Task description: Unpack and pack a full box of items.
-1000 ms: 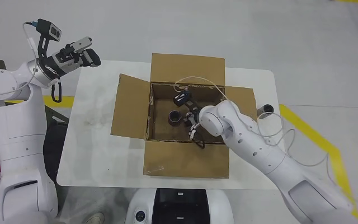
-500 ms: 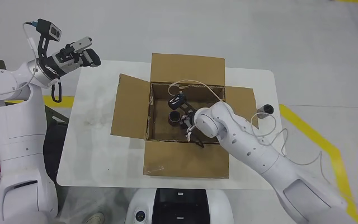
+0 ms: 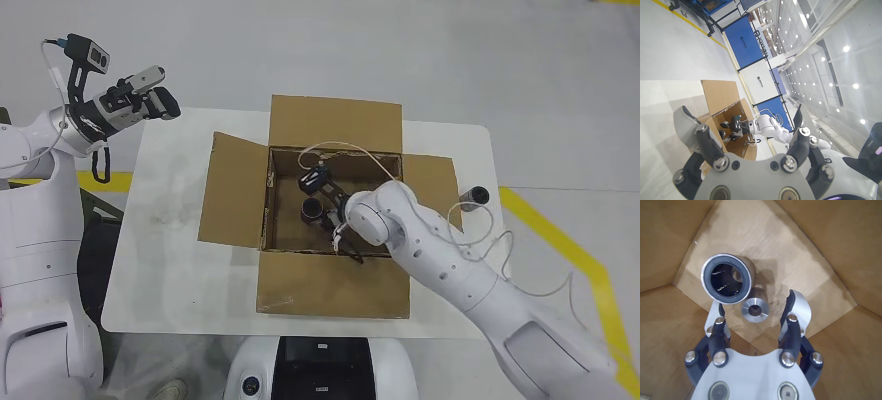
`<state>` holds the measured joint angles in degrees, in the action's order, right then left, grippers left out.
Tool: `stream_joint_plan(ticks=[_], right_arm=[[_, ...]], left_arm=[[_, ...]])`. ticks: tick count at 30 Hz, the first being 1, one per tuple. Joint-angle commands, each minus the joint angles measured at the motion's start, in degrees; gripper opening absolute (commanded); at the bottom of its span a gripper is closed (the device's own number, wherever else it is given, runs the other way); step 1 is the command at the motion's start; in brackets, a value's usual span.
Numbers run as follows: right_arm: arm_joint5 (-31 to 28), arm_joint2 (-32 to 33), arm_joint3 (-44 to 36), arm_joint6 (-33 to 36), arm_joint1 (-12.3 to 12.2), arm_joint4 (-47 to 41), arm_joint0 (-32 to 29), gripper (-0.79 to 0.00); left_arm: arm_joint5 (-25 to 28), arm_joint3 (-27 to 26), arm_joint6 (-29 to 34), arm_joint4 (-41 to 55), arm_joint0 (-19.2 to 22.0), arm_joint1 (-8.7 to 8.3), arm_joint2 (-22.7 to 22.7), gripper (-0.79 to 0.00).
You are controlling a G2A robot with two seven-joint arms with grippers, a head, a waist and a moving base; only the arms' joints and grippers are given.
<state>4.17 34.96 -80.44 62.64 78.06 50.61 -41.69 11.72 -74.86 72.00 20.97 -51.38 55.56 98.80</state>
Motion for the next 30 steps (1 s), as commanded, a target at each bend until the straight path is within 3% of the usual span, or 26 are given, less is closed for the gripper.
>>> stream_joint_plan(ticks=[1, 19, 30], right_arm=[[0.0, 1.1, -1.5, 0.7, -0.3, 0.2, -0.5, -0.086], [-3.3, 18.4, -29.9, 8.2, -5.5, 0.4, -12.4, -0.071], [-4.7, 34.9, -35.8, 8.0, -8.1, -2.8, -19.2, -0.055]], left_arm=[[0.0, 0.0, 0.0, 0.0, 0.0, 0.0, 0.0, 0.0], [0.0, 0.0, 0.0, 0.0, 0.0, 0.0, 0.0, 0.0], [0.0, 0.0, 0.0, 0.0, 0.0, 0.0, 0.0, 0.0]])
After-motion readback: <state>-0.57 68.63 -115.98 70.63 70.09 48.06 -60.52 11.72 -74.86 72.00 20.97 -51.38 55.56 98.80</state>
